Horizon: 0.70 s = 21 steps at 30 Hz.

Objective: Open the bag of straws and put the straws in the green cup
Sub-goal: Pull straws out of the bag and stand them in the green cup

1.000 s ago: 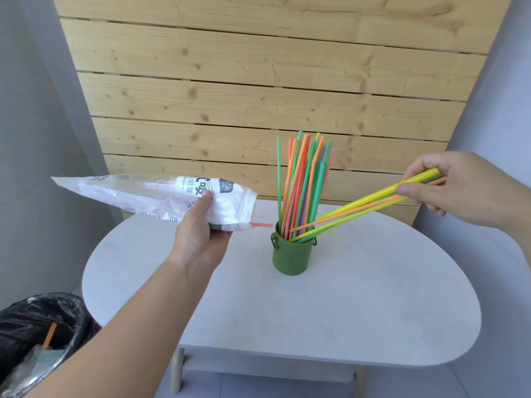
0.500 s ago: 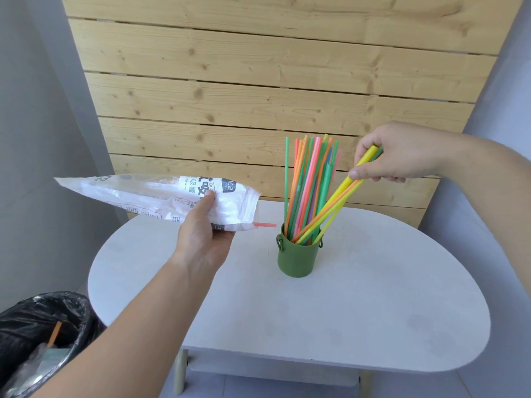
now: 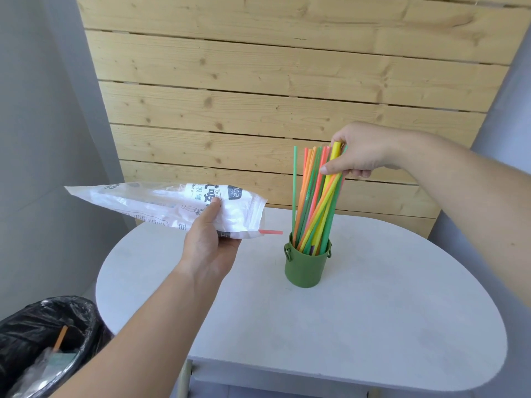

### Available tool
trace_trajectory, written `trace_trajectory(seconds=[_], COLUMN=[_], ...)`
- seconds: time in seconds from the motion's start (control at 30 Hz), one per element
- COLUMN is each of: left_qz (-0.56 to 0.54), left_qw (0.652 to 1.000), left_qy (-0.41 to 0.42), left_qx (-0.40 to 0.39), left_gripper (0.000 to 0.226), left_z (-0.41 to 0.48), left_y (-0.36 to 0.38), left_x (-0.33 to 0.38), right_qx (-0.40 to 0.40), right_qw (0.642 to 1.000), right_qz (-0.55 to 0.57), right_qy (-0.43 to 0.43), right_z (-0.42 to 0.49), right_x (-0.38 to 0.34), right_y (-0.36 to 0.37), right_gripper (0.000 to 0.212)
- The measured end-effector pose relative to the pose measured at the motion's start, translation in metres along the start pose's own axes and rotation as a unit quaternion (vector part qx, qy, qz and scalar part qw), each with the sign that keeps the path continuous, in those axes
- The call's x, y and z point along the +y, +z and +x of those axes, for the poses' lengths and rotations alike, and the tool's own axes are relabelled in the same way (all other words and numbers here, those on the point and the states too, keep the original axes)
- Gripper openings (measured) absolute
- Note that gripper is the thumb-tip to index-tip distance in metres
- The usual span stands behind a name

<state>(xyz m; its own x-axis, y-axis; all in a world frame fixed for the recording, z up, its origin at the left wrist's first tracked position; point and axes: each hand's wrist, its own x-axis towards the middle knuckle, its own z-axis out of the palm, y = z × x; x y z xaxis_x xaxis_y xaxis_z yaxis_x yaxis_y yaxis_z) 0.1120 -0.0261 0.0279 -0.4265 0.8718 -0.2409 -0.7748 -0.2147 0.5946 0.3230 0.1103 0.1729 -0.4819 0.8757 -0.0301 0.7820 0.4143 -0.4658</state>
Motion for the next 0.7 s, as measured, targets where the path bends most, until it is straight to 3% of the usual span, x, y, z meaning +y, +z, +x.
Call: trace_trajectory(seconds=[0.23,0.37,0.5,0.7], left_qz=[-0.007,-0.003,0.001,0.006], left_qw=[1.000,1.000,1.000,1.000], left_qy=[0.004,0.001,-0.001,-0.005], left_qx=[-0.005,-0.006,0.004,0.004], left_gripper=[0.011,0.012,0.011,0.010], left_z=[-0.002,-0.001,0.000,-0.001], left_y=[0.001,0.002,0.001,0.002], left_x=[0.002,0.001,-0.001,-0.002], right_qx=[0.119,0.198,0.223,0.193], right_qw=[0.993,0.979,0.973,0.979], right_qz=[-0.005,0.000,-0.009,-0.023], right_qy=[-0.019,-0.043,-0.064,-0.057], right_z=[-0.004,-0.016,-0.026,-0.026], right_x=[-0.003,-0.001,0.003,0.013], right_y=[0.018,0.030,0.039,0.042], right_gripper=[0.039,0.033,0.017,0.024])
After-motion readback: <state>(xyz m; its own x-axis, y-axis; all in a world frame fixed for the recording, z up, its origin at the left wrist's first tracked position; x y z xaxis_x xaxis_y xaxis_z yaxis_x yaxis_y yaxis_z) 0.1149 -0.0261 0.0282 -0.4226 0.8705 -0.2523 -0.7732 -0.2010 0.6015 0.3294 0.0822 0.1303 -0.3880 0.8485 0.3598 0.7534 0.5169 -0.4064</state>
